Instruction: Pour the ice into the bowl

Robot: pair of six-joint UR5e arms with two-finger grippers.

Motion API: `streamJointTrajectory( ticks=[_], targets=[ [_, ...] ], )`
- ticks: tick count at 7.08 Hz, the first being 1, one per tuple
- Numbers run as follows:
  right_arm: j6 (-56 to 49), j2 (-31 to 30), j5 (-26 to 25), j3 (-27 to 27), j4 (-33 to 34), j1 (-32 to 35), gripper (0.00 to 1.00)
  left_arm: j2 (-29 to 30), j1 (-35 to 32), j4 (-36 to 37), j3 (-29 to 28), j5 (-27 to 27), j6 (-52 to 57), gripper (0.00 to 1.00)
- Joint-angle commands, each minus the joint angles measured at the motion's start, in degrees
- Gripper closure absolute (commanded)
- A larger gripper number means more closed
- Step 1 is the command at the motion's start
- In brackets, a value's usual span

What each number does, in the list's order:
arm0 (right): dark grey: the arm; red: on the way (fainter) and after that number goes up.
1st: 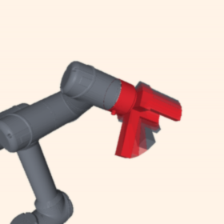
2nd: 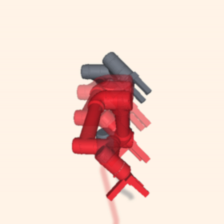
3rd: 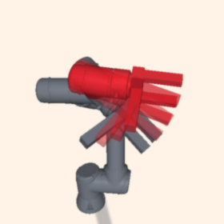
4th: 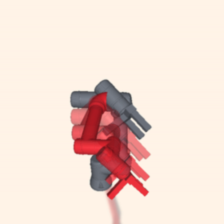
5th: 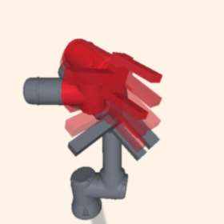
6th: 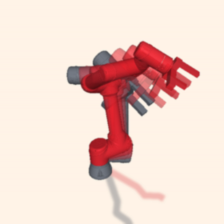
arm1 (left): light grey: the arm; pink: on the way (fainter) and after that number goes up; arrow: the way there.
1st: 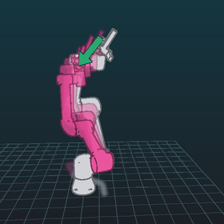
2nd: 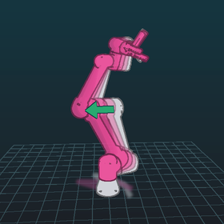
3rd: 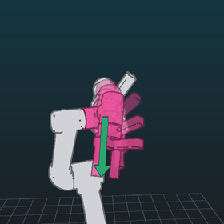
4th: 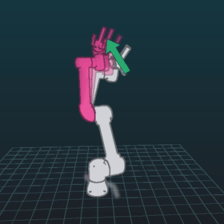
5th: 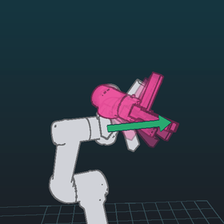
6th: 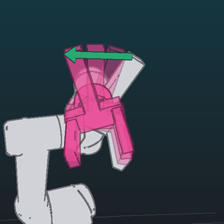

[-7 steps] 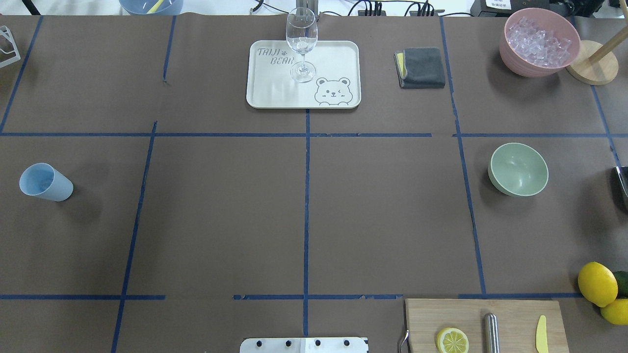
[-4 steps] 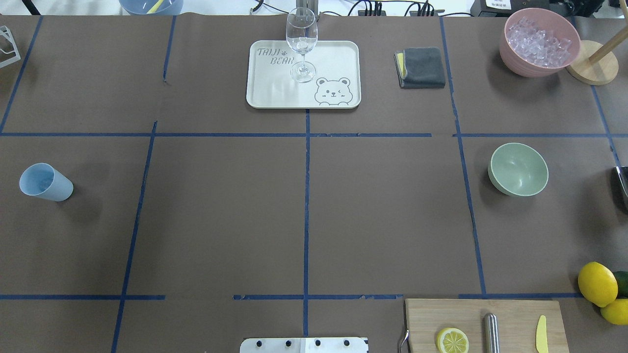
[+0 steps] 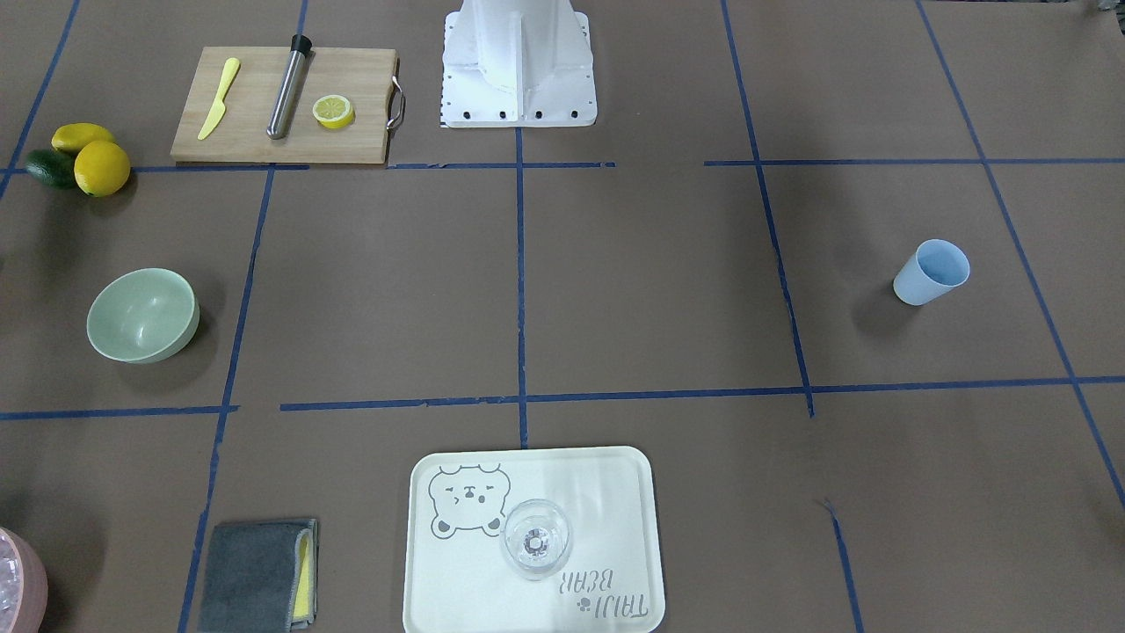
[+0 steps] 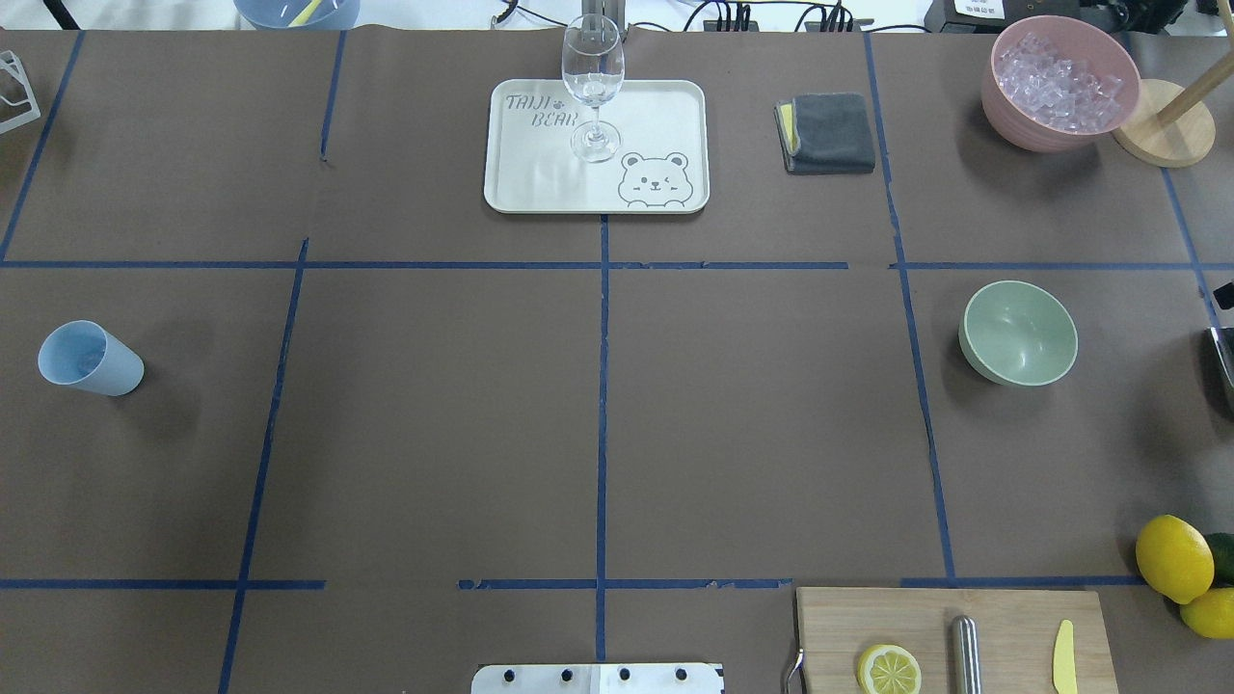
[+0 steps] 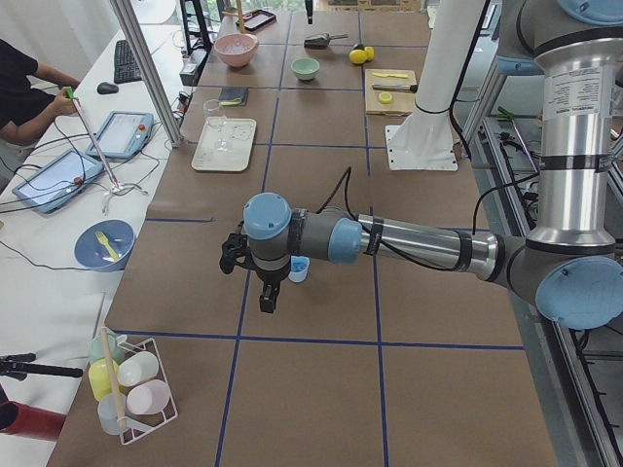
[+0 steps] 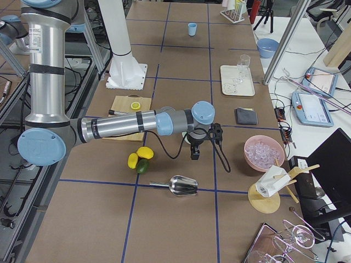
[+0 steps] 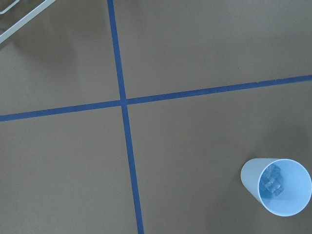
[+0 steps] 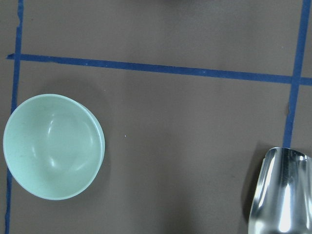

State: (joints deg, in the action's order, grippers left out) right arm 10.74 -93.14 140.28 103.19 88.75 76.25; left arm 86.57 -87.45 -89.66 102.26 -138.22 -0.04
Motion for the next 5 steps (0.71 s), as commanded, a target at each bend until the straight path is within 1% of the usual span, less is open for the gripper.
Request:
streamJointTrajectory(
  ticks=[1,2,3,4,5],
  targets=[
    [7.6,0.5,-0.4,-0.5,-7.0,-6.1,0.00,0.0,0.0,0.0,0.0,0.0,-0.1,0.00],
    [17.2,0.5,-1.7,-1.0,-13.2,-9.7,0.00,0.0,0.1,0.0,0.1,0.0,-0.1,0.00],
    [25.4,0.8,-7.7,-1.3,-17.9,-14.3,0.00,0.0,0.1,0.0,0.1,-0.1,-0.1,0.00],
    [28.5,0.9,-9.4,-1.5,-19.2,-15.8,0.05,0.0,0.0,-0.1,0.1,-0.1,-0.1,0.00],
    [29.0,0.8,-9.4,-1.5,-20.7,-15.8,0.11,0.0,0.1,-0.1,0.1,-0.1,-0.1,0.00]
  ],
)
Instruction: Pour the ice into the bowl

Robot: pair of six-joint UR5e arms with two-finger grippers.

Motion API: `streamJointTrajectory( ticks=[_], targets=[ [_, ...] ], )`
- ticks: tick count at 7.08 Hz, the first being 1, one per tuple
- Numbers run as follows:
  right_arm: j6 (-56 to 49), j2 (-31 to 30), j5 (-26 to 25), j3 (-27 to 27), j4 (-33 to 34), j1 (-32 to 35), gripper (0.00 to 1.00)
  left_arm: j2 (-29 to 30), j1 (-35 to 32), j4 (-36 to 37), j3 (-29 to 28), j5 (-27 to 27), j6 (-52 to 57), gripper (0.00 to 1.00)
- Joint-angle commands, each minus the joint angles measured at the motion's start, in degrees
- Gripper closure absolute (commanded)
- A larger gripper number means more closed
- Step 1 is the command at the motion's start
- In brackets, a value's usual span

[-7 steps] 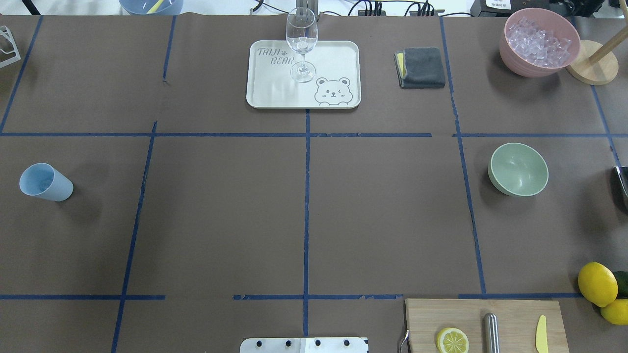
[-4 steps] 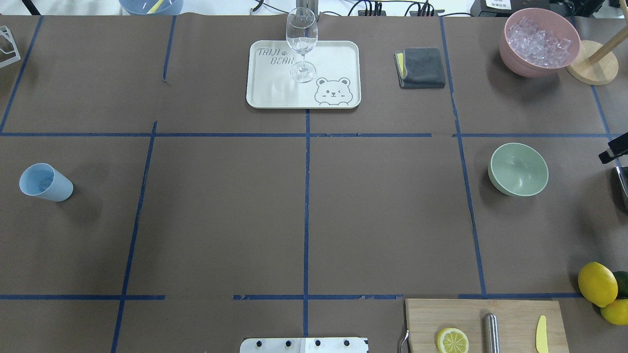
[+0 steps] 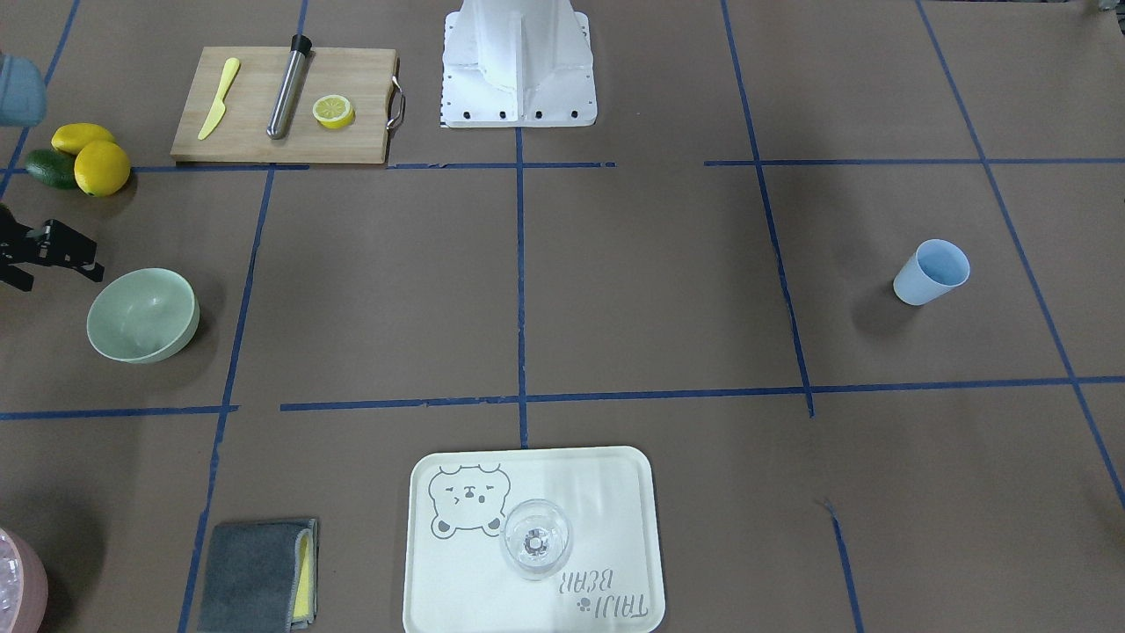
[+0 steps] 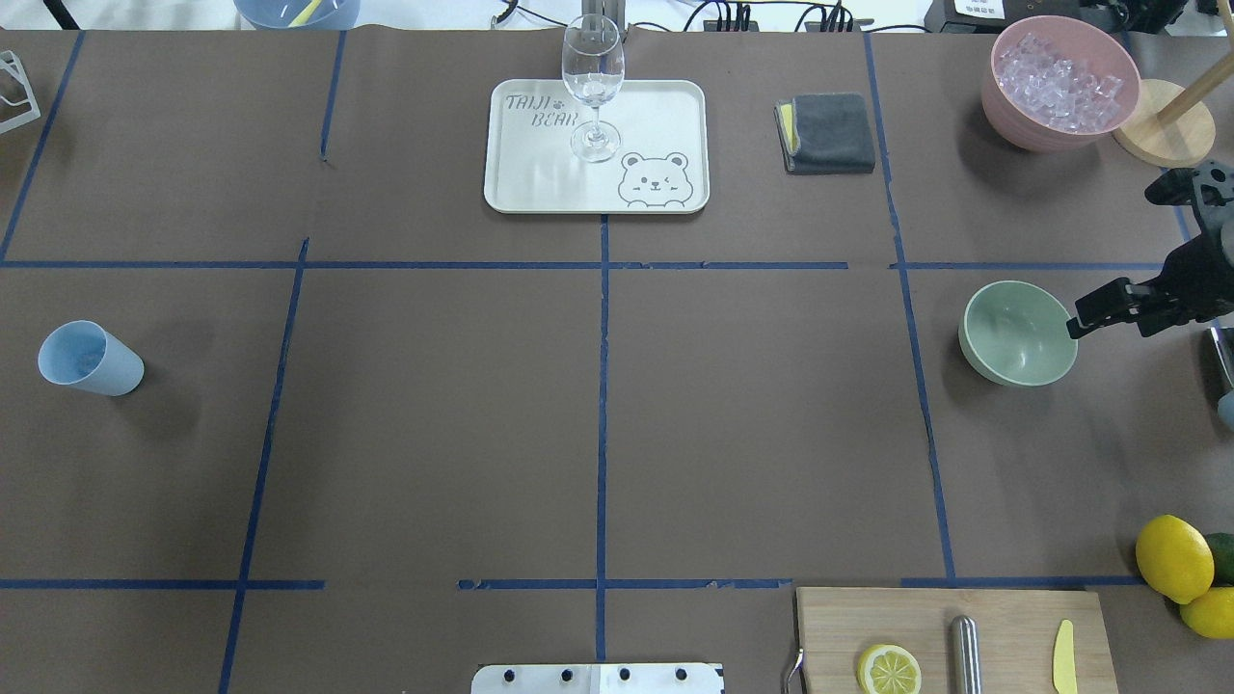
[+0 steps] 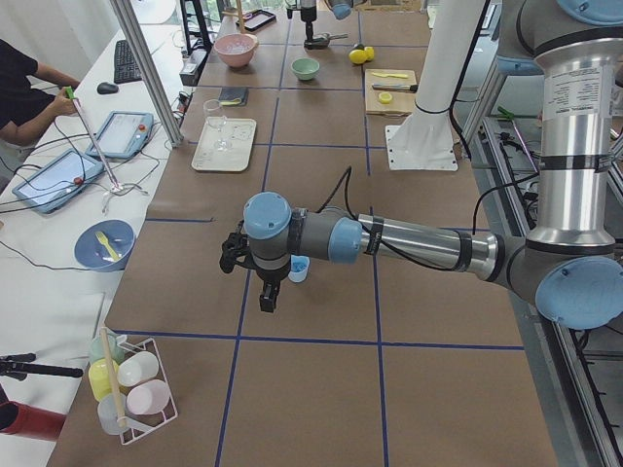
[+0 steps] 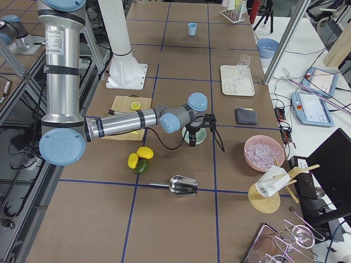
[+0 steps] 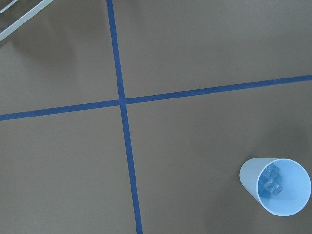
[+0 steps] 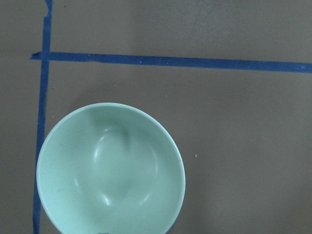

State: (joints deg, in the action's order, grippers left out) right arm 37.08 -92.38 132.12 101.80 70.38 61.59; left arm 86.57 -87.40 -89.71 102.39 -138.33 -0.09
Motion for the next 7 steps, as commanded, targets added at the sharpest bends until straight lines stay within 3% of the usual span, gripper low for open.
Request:
streamJointTrajectory(
  ticks=[1,5,7],
  targets=[
    [2.7,0.0,-1.3,-1.3,-2.4,-1.1,0.11,0.0,-0.1,0.0,0.1,0.0,0.0,0.00],
    [2.7,4.0,-1.4,-7.6,-2.6,-2.4,0.12,0.0,0.0,0.0,0.0,0.0,0.0,0.00],
    [2.7,4.2,-1.4,-12.7,-9.1,-3.1,0.18,0.0,-0.1,-0.1,0.0,0.0,0.0,0.00]
  ],
)
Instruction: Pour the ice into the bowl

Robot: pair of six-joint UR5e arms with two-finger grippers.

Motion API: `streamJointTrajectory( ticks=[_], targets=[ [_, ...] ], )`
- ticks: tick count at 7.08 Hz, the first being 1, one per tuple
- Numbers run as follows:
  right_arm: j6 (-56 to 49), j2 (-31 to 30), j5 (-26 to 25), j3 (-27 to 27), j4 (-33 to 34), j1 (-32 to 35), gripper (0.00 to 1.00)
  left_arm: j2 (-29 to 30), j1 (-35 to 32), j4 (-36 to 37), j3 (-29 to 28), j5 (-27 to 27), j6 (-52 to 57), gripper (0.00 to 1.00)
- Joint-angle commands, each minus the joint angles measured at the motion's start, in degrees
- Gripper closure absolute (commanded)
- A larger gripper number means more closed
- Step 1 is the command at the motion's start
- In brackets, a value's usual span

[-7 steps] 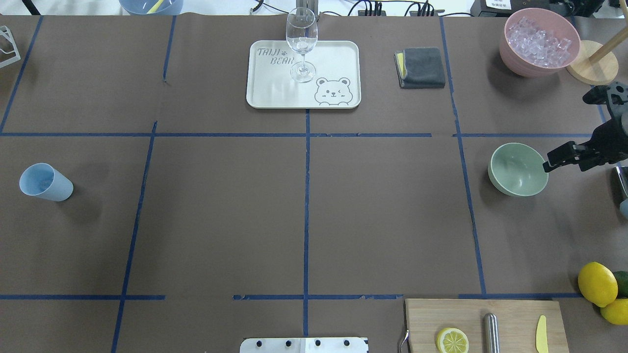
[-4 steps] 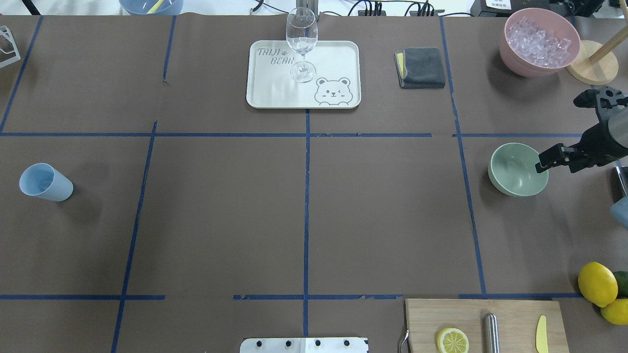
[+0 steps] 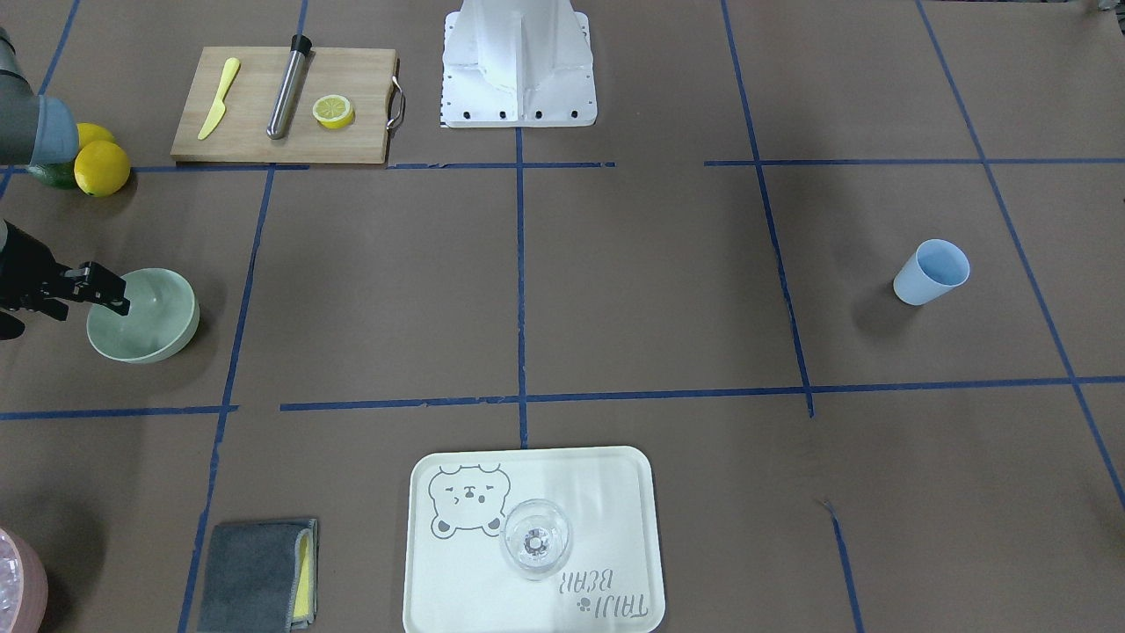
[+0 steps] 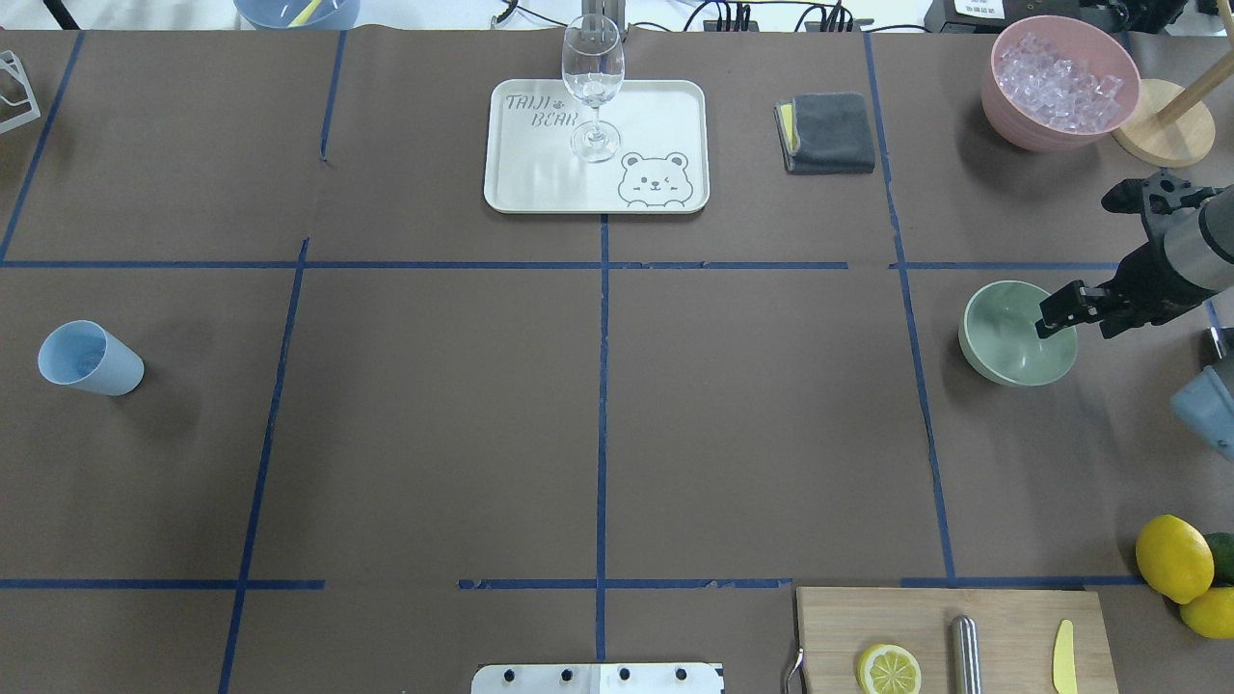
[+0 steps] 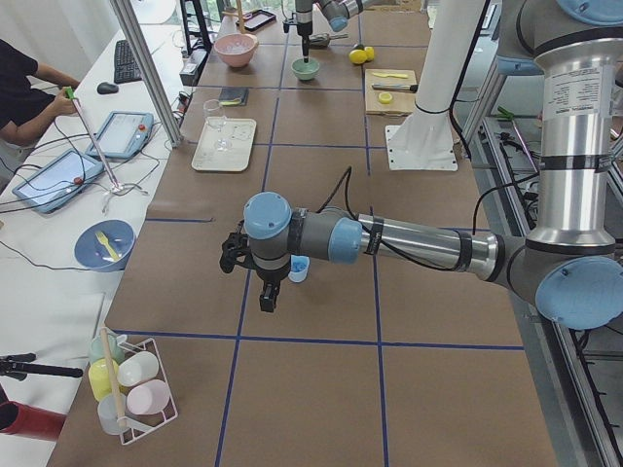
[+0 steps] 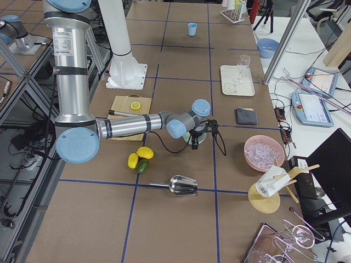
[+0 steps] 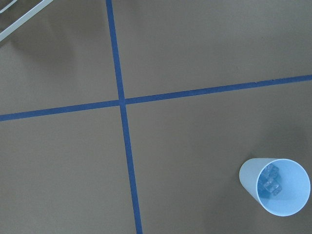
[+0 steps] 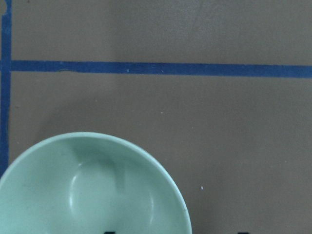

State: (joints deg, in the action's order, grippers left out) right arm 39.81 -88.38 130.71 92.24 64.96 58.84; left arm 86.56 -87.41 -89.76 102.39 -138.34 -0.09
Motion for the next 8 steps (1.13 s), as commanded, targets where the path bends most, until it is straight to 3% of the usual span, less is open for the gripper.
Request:
streamJointTrajectory(
  ticks=[1,2,4,6,8],
  targets=[
    [0.1,0.2,0.0,-3.7,-5.4,-0.7,0.33,0.0,0.0,-0.1,0.0,0.0,0.0,0.00],
    [0.6,0.2,-0.1,-3.6,-5.6,-1.3,0.51,0.0,0.0,-0.1,0.0,0.0,0.0,0.00],
    [0.1,0.2,-0.3,-3.1,-5.6,-1.5,1.00,-0.1,0.0,-0.2,0.0,0.0,0.0,0.00],
    [0.6,0.1,0.1,-2.5,-6.9,-1.4,1.00,-0.1,0.0,-0.1,0.1,0.0,0.0,0.00],
    [4.7,0.2,0.1,3.6,-6.2,-1.4,1.00,-0.1,0.0,-0.2,0.2,0.0,0.0,0.00]
  ],
)
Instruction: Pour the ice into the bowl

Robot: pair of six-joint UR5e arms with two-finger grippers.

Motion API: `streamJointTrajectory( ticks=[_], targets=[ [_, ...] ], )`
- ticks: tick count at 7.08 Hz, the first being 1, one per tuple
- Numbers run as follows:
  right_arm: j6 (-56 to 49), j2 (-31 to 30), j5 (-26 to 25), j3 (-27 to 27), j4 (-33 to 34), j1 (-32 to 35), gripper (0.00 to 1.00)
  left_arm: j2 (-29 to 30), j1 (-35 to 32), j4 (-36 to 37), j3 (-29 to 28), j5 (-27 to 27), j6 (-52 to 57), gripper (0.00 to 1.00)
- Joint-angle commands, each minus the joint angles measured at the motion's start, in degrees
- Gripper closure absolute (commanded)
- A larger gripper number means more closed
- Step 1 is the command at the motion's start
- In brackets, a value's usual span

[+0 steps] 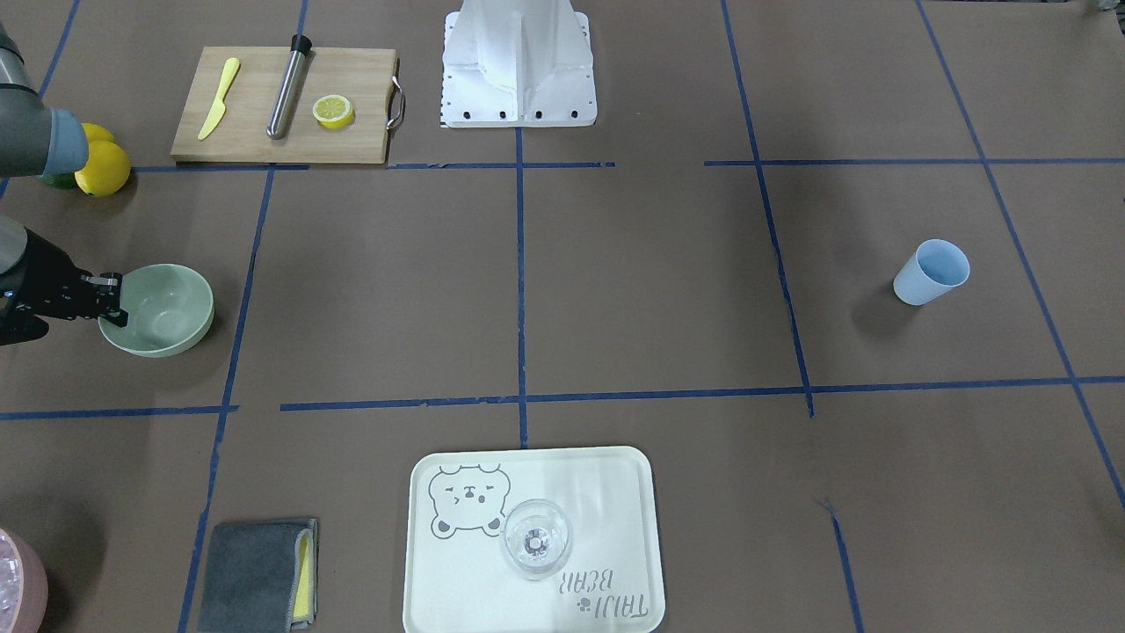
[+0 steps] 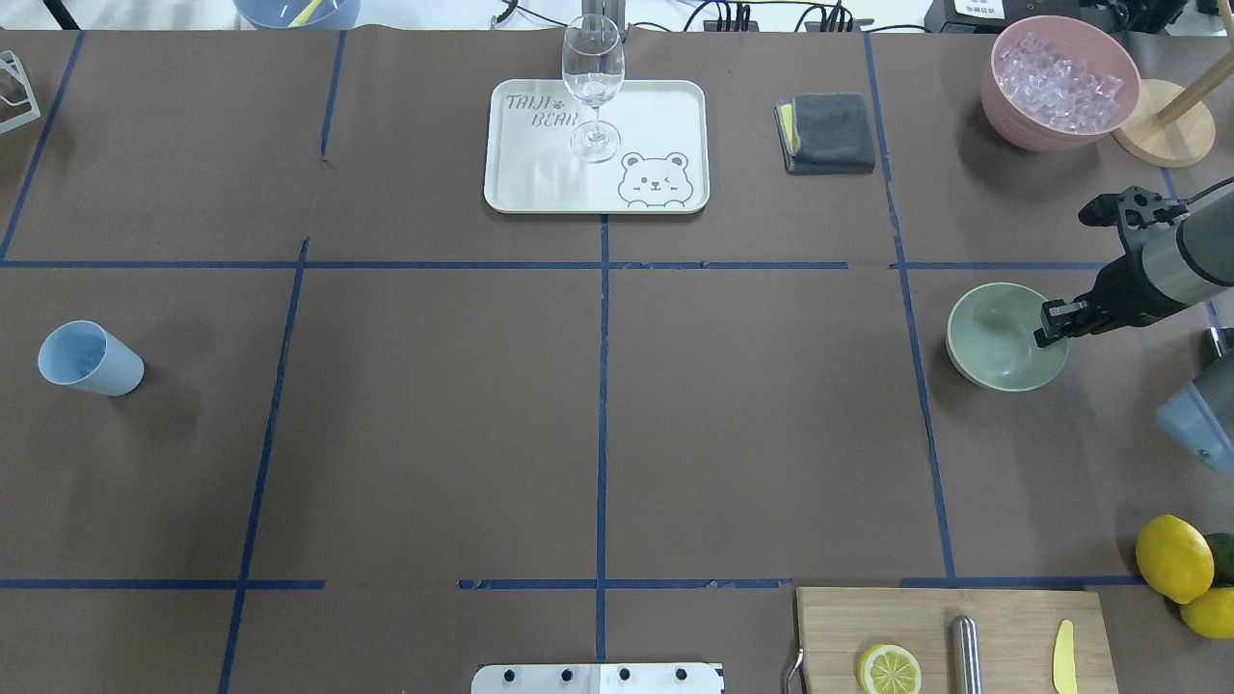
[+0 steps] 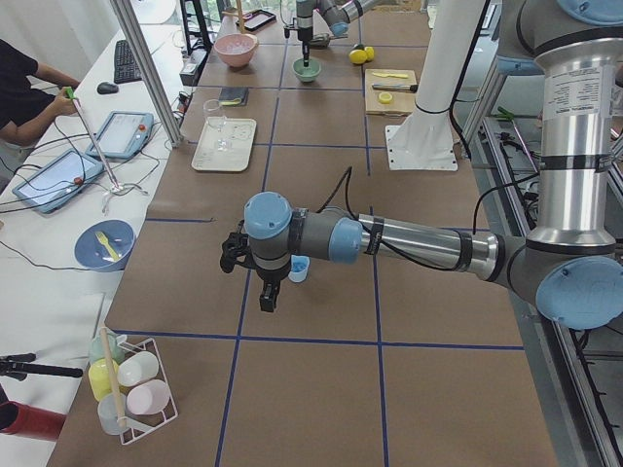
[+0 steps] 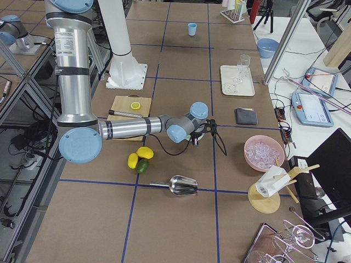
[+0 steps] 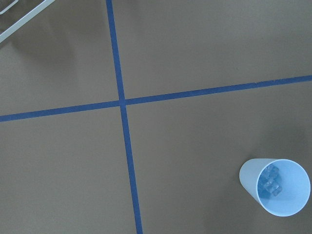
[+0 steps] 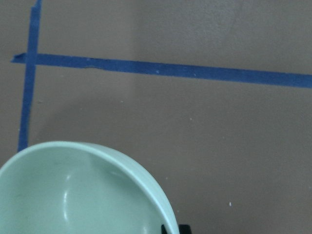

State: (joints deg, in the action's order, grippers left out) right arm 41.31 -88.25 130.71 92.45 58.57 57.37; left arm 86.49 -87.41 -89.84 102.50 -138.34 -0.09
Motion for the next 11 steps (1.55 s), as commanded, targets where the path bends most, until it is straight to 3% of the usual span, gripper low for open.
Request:
streamJointTrajectory(
  ticks=[1,3,4,6,7,8,9,11],
  targets=[
    [13.0,2.7,0.2,5.4,0.2,-0.5,1.00,0.0,0.0,-0.1,0.2,0.0,0.0,0.00],
    [28.2,10.2,-4.0,7.4,0.2,-9.7,1.00,0.0,0.0,0.0,0.9,0.0,0.2,0.00],
    [38.5,15.9,-10.3,7.4,0.8,-17.0,1.00,0.1,0.0,-0.1,1.2,0.0,0.2,0.00],
    [44.4,29.5,-17.7,6.3,14.6,-25.7,1.00,0.1,0.0,-3.5,0.5,0.2,0.3,0.00],
    [49.6,35.9,-22.3,2.3,16.9,-28.4,1.00,0.1,0.0,-3.8,0.7,0.2,0.3,0.00],
    [53.9,41.2,-23.3,-2.5,17.1,-30.7,1.00,0.1,0.0,-3.6,0.4,0.2,0.0,0.00],
    [54.4,44.4,-24.3,-5.8,17.1,-32.6,1.00,0.1,0.0,-3.6,0.4,0.3,0.0,0.00],
    [55.4,44.5,-26.0,-6.2,17.0,-33.8,1.00,0.0,0.0,-3.5,0.7,0.6,0.0,0.00]
  ],
)
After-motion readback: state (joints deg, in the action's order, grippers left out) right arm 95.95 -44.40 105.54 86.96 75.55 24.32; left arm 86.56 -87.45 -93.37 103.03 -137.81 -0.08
